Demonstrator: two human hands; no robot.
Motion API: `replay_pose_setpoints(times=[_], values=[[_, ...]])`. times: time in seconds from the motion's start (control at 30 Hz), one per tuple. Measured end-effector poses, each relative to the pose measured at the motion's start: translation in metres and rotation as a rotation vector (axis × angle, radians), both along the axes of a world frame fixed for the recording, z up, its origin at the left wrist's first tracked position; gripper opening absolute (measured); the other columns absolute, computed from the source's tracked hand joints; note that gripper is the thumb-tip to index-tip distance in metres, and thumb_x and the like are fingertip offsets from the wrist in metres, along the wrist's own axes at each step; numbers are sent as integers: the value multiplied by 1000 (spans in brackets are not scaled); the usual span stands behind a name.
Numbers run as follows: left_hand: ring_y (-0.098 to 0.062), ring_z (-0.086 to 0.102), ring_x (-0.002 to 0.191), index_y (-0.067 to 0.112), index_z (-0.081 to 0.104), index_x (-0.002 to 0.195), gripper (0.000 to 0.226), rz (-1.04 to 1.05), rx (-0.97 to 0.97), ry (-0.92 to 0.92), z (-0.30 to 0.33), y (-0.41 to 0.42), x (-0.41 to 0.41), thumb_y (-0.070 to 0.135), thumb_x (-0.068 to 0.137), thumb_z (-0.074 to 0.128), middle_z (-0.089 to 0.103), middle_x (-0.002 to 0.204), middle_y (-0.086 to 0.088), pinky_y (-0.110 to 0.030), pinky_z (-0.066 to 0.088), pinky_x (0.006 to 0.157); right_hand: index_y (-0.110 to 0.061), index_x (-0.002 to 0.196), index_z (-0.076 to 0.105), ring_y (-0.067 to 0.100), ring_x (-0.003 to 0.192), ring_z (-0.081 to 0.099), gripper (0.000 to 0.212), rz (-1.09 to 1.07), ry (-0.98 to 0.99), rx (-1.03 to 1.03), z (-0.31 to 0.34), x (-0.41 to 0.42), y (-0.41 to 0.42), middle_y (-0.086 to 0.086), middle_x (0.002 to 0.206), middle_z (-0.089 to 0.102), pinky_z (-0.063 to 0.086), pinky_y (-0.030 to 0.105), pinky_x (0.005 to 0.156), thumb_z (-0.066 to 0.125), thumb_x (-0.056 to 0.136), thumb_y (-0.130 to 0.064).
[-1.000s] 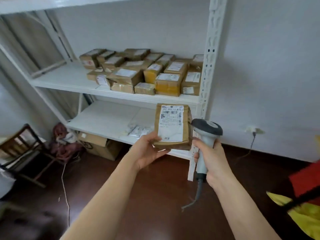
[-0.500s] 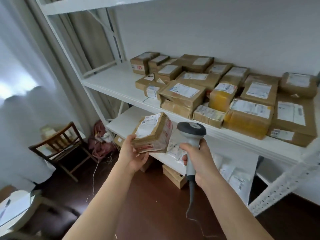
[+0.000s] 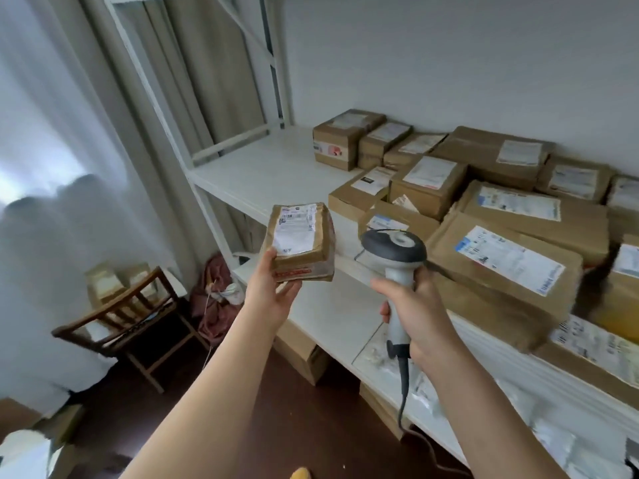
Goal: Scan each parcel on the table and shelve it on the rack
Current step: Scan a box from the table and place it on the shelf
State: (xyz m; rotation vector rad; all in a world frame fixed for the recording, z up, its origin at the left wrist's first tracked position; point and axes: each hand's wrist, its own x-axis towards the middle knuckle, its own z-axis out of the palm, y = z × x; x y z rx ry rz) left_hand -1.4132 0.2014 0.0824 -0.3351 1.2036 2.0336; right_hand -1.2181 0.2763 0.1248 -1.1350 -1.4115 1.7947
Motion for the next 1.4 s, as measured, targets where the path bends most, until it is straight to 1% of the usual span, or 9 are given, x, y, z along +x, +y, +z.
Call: replay_pose_setpoints(times=[0.2, 0.5, 0.63, 0.73, 0.87, 1.0, 1.07, 1.2, 1.4], values=[[-17, 63, 90, 17, 60, 121, 31, -131, -136, 123, 18, 62, -102, 34, 95, 63, 64, 104, -3, -33, 55, 92, -21, 105, 60, 12, 47, 50, 25, -103, -31, 1, 4, -84, 35, 4, 61, 55, 43, 24, 47, 70, 86, -8], [-28, 64, 99, 14, 39, 123, 57, -144, -271, 147, 18, 178, -199, 35, 85, 75, 56, 113, -11, -43, 58, 87, -22, 97, 60, 11, 46, 52, 21, -233, -113, -18, 0, -136, 87, -2, 51, 55, 43, 25, 48, 72, 84, -11], [-29, 63, 98, 22, 48, 118, 55, -269, -410, 229, 5, 212, -215, 42, 76, 77, 56, 119, -9, -41, 59, 72, -20, 95, 61, 13, 50, 52, 18, -257, -95, 7, 4, -146, 114, 4, 63, 60, 45, 27, 51, 72, 84, -10], [-27, 64, 94, 22, 49, 130, 44, -304, -360, 251, 4, 234, -217, 25, 90, 69, 58, 117, -8, -40, 59, 77, -21, 98, 62, 13, 51, 52, 21, -258, -70, 11, 7, -148, 130, 11, 70, 62, 46, 32, 57, 73, 84, -11], [-30, 65, 103, 20, 39, 144, 57, -268, -342, 301, 6, 261, -218, 11, 94, 64, 57, 121, -10, -37, 58, 85, -19, 101, 61, 11, 47, 51, 24, -294, -44, -5, 10, -150, 145, 14, 78, 64, 46, 27, 50, 72, 84, -8], [-20, 65, 80, 6, 58, 105, 23, -286, -417, 307, 3, 274, -206, 18, 90, 69, 65, 99, -12, -27, 54, 62, -19, 104, 61, 9, 48, 52, 26, -334, -31, -24, 9, -146, 147, 5, 71, 63, 45, 26, 50, 74, 84, -10], [-21, 61, 77, 8, 59, 89, 12, -256, -450, 316, 1, 274, -198, 19, 92, 61, 67, 101, -11, -27, 48, 64, -20, 106, 61, 9, 48, 52, 27, -359, -28, -24, 8, -142, 142, 2, 69, 63, 45, 25, 50, 74, 84, -10], [-29, 59, 99, 5, 57, 114, 26, -105, -536, 411, 12, 266, -180, 21, 95, 49, 55, 126, -12, -37, 51, 81, -19, 108, 61, 10, 48, 51, 28, -429, -34, 8, 15, -133, 124, 9, 81, 67, 46, 23, 48, 72, 85, -8], [-17, 50, 93, 9, 45, 109, 17, -153, -287, 653, 47, 248, -116, 4, 93, 51, 45, 109, 2, -23, 47, 78, -18, 104, 61, 11, 50, 51, 25, -581, 4, 24, 35, -104, 71, 7, 74, 65, 45, 25, 50, 73, 84, -9]])
